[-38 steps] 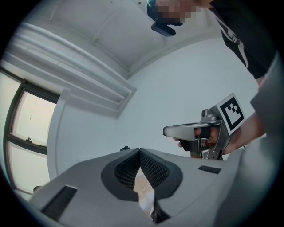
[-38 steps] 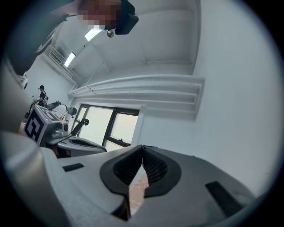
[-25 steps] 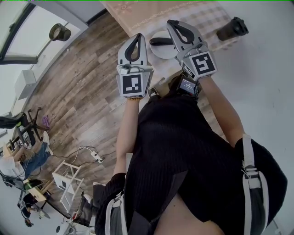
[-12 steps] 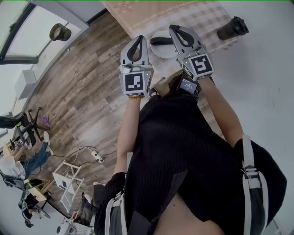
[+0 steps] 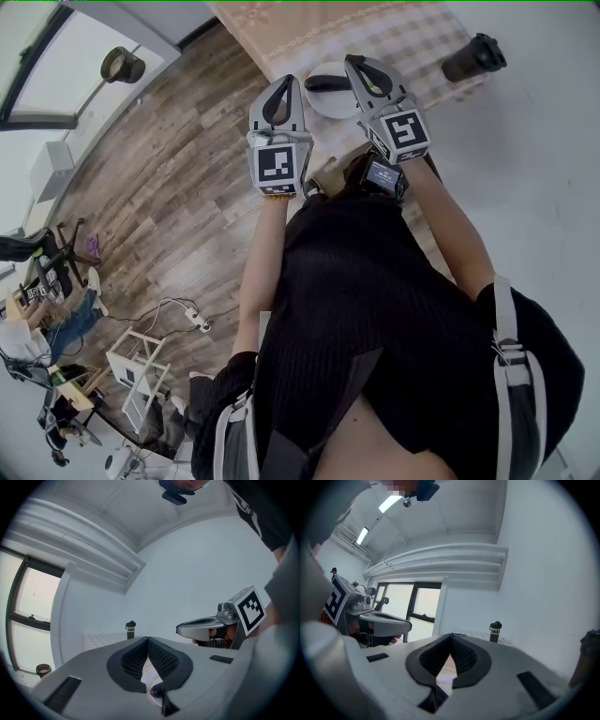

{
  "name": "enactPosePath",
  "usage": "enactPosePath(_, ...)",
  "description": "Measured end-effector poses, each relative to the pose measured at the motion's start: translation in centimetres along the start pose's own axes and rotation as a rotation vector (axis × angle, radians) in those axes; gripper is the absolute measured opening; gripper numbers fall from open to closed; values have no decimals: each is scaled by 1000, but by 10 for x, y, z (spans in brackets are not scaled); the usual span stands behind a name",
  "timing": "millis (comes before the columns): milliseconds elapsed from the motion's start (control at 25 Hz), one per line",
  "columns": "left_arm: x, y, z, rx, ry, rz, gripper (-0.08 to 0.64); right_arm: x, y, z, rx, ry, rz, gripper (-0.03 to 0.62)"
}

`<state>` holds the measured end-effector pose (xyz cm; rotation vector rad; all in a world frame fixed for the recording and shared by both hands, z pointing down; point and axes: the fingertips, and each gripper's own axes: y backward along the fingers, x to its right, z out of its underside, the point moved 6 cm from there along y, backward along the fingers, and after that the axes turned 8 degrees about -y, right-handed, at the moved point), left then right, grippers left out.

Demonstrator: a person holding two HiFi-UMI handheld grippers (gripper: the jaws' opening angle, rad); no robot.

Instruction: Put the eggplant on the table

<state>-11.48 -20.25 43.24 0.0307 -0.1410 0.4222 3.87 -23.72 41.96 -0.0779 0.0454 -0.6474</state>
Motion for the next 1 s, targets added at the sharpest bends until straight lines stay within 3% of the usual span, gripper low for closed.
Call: enactPosePath(1000, 12, 23, 22, -92, 32, -11, -11, 8, 7, 32, -65, -26, -8, 6)
